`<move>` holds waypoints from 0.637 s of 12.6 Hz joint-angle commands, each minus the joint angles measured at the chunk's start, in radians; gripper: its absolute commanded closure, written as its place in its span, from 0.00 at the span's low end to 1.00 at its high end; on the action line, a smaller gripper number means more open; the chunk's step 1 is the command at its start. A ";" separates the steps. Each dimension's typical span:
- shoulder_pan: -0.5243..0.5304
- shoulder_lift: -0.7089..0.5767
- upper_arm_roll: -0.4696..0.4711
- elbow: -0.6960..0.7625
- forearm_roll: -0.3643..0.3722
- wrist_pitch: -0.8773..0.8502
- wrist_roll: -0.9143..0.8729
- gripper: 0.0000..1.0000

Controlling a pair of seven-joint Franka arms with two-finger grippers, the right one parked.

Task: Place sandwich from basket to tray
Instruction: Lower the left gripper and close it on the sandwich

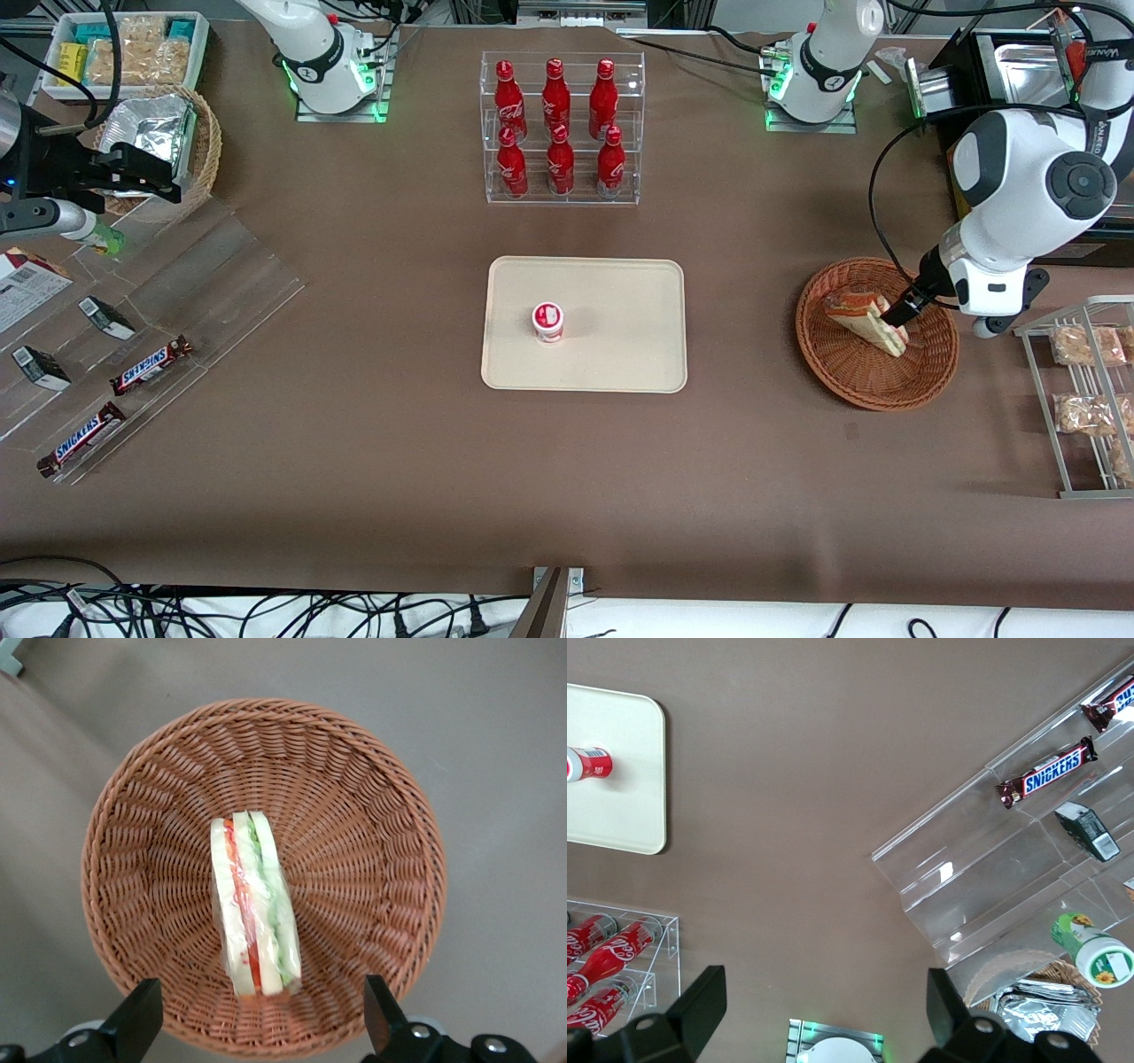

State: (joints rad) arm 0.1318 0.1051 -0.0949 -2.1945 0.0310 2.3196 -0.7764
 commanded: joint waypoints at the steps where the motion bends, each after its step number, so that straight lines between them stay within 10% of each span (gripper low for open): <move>1: 0.017 0.020 -0.003 -0.060 0.033 0.111 -0.069 0.00; 8: 0.015 0.126 -0.008 -0.110 0.181 0.253 -0.290 0.00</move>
State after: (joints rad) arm 0.1445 0.2256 -0.0984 -2.2875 0.1817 2.5380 -1.0193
